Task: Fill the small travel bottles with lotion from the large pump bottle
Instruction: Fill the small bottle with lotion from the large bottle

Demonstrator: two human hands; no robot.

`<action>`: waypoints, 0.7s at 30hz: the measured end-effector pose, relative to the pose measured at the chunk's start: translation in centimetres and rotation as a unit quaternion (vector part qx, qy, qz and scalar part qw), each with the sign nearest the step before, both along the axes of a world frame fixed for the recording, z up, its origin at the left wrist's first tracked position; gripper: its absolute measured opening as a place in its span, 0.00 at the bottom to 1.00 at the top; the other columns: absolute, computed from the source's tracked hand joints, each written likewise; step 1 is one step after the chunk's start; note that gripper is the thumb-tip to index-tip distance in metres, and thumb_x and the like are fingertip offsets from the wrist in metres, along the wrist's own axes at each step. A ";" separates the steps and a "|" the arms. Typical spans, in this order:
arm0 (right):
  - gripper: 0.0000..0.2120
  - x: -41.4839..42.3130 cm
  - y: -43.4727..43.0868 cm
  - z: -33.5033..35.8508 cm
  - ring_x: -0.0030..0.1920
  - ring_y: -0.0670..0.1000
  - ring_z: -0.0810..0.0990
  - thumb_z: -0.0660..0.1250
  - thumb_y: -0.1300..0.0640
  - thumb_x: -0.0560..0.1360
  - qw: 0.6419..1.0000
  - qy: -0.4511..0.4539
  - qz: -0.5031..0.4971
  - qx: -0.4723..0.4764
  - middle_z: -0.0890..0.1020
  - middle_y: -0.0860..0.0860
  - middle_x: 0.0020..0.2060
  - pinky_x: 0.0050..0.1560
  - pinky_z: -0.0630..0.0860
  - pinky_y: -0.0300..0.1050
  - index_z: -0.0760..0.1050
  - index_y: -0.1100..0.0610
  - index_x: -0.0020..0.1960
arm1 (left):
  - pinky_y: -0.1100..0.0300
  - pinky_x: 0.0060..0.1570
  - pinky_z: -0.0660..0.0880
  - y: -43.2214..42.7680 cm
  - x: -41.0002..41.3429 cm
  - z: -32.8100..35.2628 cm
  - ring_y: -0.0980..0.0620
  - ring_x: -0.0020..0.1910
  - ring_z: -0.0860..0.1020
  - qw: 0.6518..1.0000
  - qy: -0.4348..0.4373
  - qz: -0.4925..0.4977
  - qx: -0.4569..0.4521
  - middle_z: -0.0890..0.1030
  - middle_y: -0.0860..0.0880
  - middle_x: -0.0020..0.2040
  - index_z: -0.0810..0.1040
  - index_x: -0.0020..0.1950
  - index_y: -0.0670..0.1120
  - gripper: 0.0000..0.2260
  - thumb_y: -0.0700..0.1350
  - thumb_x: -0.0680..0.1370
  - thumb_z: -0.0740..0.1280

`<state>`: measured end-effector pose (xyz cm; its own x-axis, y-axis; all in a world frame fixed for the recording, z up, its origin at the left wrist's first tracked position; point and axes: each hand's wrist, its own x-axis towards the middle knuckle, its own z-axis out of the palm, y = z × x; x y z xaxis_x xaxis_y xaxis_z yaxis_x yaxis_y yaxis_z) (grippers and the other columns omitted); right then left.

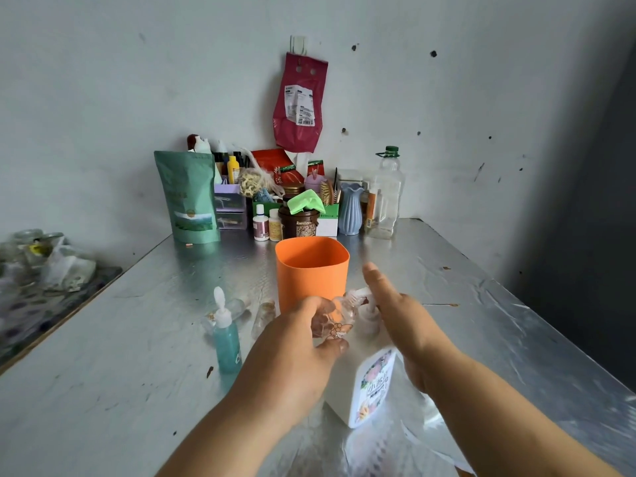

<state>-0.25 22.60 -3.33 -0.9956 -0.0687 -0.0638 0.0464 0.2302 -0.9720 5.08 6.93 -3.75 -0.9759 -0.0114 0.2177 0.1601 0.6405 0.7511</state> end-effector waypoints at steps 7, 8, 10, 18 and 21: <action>0.29 -0.3 -0.7 -1.1 0.43 0.53 0.85 0.52 0.34 0.78 1.000 0.002 0.003 -0.024 0.87 0.52 0.40 0.49 0.79 0.47 0.82 0.55 0.51 | 0.55 0.54 0.77 0.0 -0.5 -0.8 0.60 0.52 0.79 1.000 0.006 0.009 -0.011 0.81 0.60 0.52 0.73 0.55 0.61 0.14 0.48 0.74 0.73; 0.28 -0.3 -0.8 -1.3 0.46 0.54 0.85 0.53 0.34 0.78 1.000 0.008 -0.007 -0.025 0.86 0.52 0.42 0.54 0.78 0.51 0.81 0.53 0.52 | 0.55 0.54 0.77 0.0 -0.5 -0.8 0.60 0.52 0.79 1.000 0.004 0.009 -0.017 0.81 0.60 0.52 0.73 0.55 0.61 0.14 0.48 0.74 0.73; 0.26 -0.2 -1.1 -1.4 0.48 0.55 0.83 0.53 0.35 0.78 0.999 0.014 -0.015 -0.027 0.86 0.52 0.44 0.56 0.77 0.52 0.80 0.52 0.53 | 0.55 0.55 0.76 0.1 -0.4 -0.8 0.59 0.53 0.79 1.000 -0.002 0.010 -0.022 0.81 0.60 0.53 0.73 0.55 0.60 0.14 0.48 0.75 0.73; 0.30 0.5 -0.6 0.2 0.31 0.44 0.83 0.51 0.35 0.78 0.999 -0.032 0.017 -0.021 0.84 0.48 0.29 0.28 0.71 0.34 0.80 0.58 0.45 | 0.55 0.56 0.76 0.2 0.0 -0.1 0.57 0.53 0.79 1.000 -0.003 0.023 -0.012 0.82 0.59 0.52 0.74 0.57 0.59 0.15 0.48 0.74 0.73; 0.29 0.5 -0.5 -0.1 0.27 0.43 0.82 0.51 0.37 0.79 0.999 -0.040 0.020 -0.030 0.84 0.48 0.27 0.21 0.71 0.31 0.79 0.60 0.46 | 0.55 0.56 0.76 0.2 0.1 0.0 0.58 0.52 0.79 1.000 -0.001 0.023 -0.010 0.82 0.59 0.51 0.74 0.56 0.59 0.14 0.48 0.74 0.73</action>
